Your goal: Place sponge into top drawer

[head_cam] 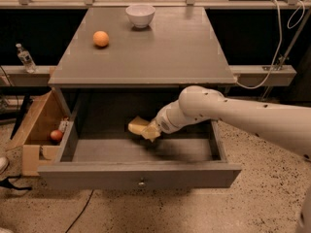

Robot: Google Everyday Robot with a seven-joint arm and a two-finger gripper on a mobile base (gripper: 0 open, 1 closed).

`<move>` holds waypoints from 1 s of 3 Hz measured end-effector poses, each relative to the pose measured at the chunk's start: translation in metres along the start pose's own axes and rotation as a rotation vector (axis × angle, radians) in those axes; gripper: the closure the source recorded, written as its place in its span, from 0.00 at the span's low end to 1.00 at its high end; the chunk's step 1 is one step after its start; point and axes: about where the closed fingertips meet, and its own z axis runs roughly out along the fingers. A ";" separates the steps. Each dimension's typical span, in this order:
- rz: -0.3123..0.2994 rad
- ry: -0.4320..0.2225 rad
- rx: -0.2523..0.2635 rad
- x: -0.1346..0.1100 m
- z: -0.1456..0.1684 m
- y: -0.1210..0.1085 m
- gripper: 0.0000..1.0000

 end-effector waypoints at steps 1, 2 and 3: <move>0.034 -0.018 0.005 0.006 0.013 -0.007 0.34; 0.054 -0.030 0.017 0.011 0.014 -0.011 0.11; 0.071 -0.059 0.038 0.015 0.000 -0.015 0.00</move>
Offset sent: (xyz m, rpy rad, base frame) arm 0.0141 -0.0131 -0.0222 0.0486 -0.0022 -0.0875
